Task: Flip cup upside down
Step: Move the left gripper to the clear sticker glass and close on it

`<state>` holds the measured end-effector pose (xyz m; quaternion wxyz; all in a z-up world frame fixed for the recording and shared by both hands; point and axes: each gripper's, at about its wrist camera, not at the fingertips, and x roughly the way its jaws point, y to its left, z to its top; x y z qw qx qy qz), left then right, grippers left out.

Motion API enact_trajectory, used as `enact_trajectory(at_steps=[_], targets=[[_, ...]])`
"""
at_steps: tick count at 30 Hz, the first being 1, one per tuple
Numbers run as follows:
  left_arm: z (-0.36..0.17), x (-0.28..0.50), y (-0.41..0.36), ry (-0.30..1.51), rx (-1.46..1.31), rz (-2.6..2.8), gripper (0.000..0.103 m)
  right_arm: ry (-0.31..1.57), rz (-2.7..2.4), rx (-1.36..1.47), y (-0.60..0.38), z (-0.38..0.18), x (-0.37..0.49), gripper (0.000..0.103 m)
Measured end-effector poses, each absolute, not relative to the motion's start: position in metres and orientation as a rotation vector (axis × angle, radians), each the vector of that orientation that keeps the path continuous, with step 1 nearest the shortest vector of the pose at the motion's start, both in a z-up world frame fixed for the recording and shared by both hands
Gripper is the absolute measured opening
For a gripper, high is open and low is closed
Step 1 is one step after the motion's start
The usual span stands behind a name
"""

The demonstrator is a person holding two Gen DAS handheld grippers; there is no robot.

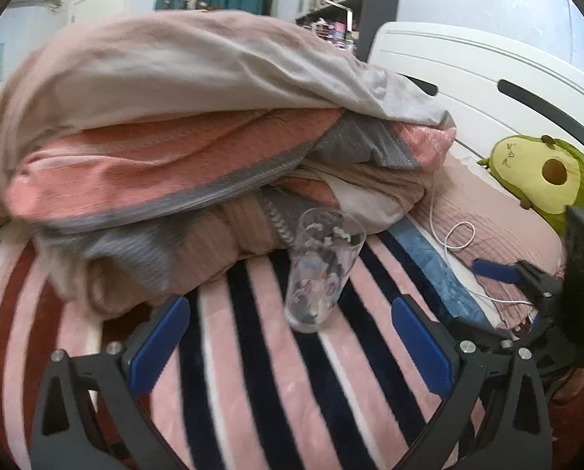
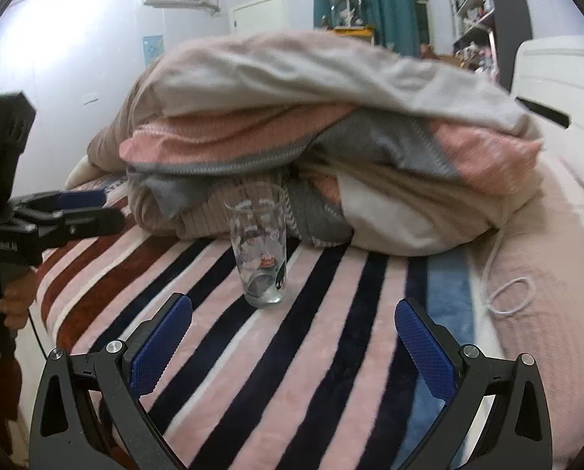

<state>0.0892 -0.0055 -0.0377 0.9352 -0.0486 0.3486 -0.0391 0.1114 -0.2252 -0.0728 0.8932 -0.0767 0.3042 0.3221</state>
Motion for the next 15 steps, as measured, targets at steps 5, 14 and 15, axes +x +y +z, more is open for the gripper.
enact_trajectory(at_steps=[5, 14, 15], targets=[[-0.064, 0.136, -0.01, 0.763, -0.122, -0.17, 0.103, 0.71, 0.673, -0.14, -0.217, -0.103, 0.151, 0.103], [-0.111, 0.207, -0.021, 0.816, -0.181, -0.279, 0.08, 0.809, 0.847, -0.089, -0.183, -0.149, 0.208, 0.103], [-0.114, 0.209, -0.017, 0.825, -0.205, -0.301, 0.076, 0.819, 0.875, -0.084, -0.177, -0.153, 0.215, 0.103]])
